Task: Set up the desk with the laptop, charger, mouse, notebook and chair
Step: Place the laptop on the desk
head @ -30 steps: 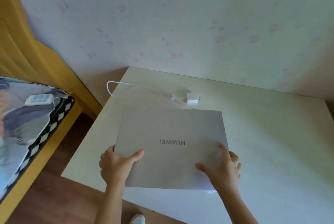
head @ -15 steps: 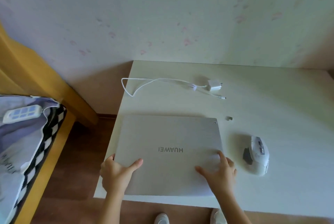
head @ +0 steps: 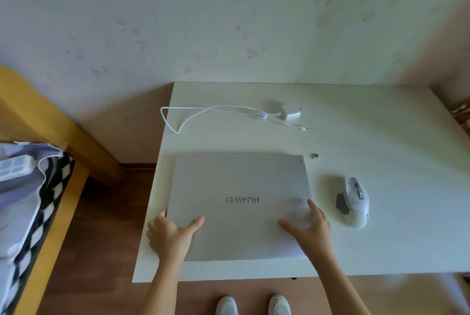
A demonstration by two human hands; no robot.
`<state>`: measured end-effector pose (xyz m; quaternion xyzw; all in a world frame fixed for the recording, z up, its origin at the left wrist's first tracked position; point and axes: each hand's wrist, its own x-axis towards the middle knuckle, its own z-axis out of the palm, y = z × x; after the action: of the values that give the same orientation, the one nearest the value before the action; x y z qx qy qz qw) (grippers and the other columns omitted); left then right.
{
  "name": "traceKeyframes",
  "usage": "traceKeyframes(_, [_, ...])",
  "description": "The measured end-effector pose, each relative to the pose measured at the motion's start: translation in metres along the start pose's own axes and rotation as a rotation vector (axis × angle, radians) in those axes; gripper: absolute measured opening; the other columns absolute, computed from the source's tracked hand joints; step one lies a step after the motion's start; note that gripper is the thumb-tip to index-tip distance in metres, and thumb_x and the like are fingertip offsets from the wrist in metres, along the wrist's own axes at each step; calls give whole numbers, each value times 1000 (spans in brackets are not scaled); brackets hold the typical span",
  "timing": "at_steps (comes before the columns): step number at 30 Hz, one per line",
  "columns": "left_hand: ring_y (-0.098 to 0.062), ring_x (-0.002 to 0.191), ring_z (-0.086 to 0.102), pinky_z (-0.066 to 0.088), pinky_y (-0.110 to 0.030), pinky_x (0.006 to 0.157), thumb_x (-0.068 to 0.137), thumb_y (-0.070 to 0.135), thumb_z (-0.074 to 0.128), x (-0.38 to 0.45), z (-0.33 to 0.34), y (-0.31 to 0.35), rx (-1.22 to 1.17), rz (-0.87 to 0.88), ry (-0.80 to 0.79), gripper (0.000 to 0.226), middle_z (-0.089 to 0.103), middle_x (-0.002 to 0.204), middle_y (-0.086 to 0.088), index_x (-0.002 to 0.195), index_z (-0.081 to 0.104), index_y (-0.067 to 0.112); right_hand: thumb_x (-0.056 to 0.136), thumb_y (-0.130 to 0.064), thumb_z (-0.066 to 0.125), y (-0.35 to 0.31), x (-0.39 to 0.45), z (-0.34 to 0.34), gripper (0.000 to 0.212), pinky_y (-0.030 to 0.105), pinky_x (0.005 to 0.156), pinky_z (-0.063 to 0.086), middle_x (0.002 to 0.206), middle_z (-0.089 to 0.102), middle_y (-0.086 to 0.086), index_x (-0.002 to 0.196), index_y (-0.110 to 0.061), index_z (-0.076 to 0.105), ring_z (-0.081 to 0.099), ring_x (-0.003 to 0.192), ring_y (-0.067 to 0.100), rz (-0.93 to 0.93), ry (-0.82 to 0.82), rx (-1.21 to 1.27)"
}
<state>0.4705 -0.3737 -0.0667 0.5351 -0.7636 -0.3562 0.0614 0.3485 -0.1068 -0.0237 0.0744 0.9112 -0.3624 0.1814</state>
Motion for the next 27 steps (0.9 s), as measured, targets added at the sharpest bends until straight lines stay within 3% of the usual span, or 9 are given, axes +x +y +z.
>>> traceKeyframes(2, [-34, 106, 54, 49, -52, 88, 37, 74, 77, -10, 0, 3, -10, 15, 19, 101, 63, 111, -11, 114, 60, 11, 69, -41, 79, -1, 0, -2, 87, 42, 103, 35, 141, 41, 8, 141, -14, 37, 40, 125, 29, -25, -15, -54])
traceKeyframes(4, [-38, 114, 45, 40, -53, 95, 49, 52, 88, -24, -7, 14, -24, 43, 53, 93, 55, 118, -18, 122, 55, 5, 76, -36, 74, -5, -2, -5, 78, 41, 102, 38, 144, 39, 9, 140, -10, 38, 43, 125, 28, -62, -24, -103])
traceKeyframes(7, [-40, 118, 42, 40, -54, 94, 60, 34, 88, -36, -13, 25, 17, 134, 76, 85, 48, 126, -22, 130, 49, 3, 83, -36, 66, -20, -7, -10, 71, 41, 107, 34, 155, 24, 3, 143, -14, 34, 37, 134, 24, -159, -34, -196])
traceKeyframes(14, [-28, 114, 54, 48, -45, 87, 76, 30, 76, -50, -32, 63, 82, 483, -34, 66, 52, 127, -9, 132, 47, 11, 87, -34, 58, -57, -34, -23, 47, 40, 107, 33, 147, 40, -5, 132, -23, 49, 37, 134, 18, -450, 58, -275])
traceKeyframes(22, [-9, 84, 63, 52, -34, 76, 87, 33, 65, -78, -50, 113, 77, 632, -33, 32, 66, 92, 14, 117, 58, 24, 90, -28, 54, -70, -45, -56, 33, 36, 99, 36, 133, 53, -9, 123, -25, 57, 43, 127, 15, -585, 88, -276])
traceKeyframes(27, [-10, 83, 65, 49, -31, 75, 87, 31, 62, -82, -43, 148, 152, 662, -70, 13, 70, 87, 13, 99, 66, 29, 90, -25, 55, -70, -34, -73, 30, 38, 99, 39, 126, 57, -9, 120, -25, 58, 46, 122, 17, -591, 75, -224])
